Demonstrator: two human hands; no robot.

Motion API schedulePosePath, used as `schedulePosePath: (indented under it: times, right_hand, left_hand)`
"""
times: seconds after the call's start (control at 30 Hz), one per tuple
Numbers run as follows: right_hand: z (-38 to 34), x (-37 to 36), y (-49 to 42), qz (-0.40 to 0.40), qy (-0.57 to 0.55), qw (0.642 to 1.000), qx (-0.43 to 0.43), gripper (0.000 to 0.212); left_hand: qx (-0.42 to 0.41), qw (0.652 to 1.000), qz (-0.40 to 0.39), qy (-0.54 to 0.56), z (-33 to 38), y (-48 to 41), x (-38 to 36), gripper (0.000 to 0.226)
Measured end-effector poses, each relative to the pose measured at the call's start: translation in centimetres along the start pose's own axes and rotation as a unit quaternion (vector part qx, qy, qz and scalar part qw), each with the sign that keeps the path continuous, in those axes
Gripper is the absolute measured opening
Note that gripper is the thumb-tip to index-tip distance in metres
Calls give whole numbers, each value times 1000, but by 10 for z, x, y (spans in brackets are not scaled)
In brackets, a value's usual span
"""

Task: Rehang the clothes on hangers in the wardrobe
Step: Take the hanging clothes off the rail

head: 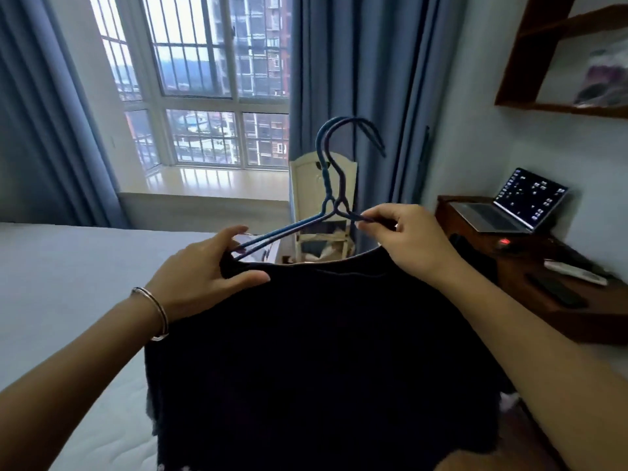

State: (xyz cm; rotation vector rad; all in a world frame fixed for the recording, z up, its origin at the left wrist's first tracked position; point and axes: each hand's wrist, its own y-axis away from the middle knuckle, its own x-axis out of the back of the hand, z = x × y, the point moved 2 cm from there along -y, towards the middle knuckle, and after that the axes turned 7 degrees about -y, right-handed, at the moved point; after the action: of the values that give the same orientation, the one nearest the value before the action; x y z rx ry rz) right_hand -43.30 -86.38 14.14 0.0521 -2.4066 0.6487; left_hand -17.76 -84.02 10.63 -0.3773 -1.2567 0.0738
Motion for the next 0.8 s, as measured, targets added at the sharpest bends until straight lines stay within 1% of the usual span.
schedulePosePath:
  times: [0.03,0.07,0.1,0.17,0.23,0.27,0.3,0.37,0.4,0.47,0.5,0.57,0.6,0.67,0.73,0.8]
  right_hand:
    - [10,-9,-21,-14,-14,1000,12,17]
    - [20,-17,-41,-27,-31,999,22,19]
    - [30,-24,-62,-41,-48,998,29,21]
    - [48,-38,-104,-70,-72,994,40,23]
    - [62,-52,-150,-103,-95,989,54,21]
    - [68,-58,-173,-122,-101,985,63,21]
    - [73,-65,-196,-141,-103,982,71,22]
    - [81,-77,-237,-168,-101,976,89,27]
    - [87,-82,-255,-179,-100,974,95,32]
    - [101,-94,-289,-194,-79,973,100,53]
    - [107,-101,-306,-197,-50,974,104,64]
    - [117,-118,-342,-185,25,974,131,82]
    - [120,-127,-360,-164,66,971,159,89]
    - [128,-149,-396,-136,111,965,197,100]
    - [135,-174,-428,-164,84,966,181,109]
    - [140,-198,-459,-206,34,967,142,113]
  left_hand:
    - [27,999,-7,-22,-11,-11,-3,116]
    - [55,998,-7,-34,-20,-22,-7,107]
    - [77,996,10,-44,-27,-35,-12,93]
    - [101,990,71,-61,-42,-62,-19,66]
    - [120,983,122,-67,-52,-86,-25,44]
    - [133,978,144,-69,-58,-97,-27,33]
    - [144,973,166,-73,-62,-109,-27,27]
    - [163,962,200,-89,-73,-130,-25,25]
    - [170,958,211,-97,-79,-140,-23,25]
    - [181,947,239,-112,-93,-161,-18,25]
    - [187,942,253,-120,-102,-173,-17,24]
    - [199,933,269,-134,-123,-197,-16,24]
    - [205,929,275,-138,-134,-209,-17,25]
    - [217,923,286,-138,-159,-228,-19,25]
    - [227,918,298,-130,-186,-244,-20,24]
    - [241,912,304,-130,-215,-258,-18,23]
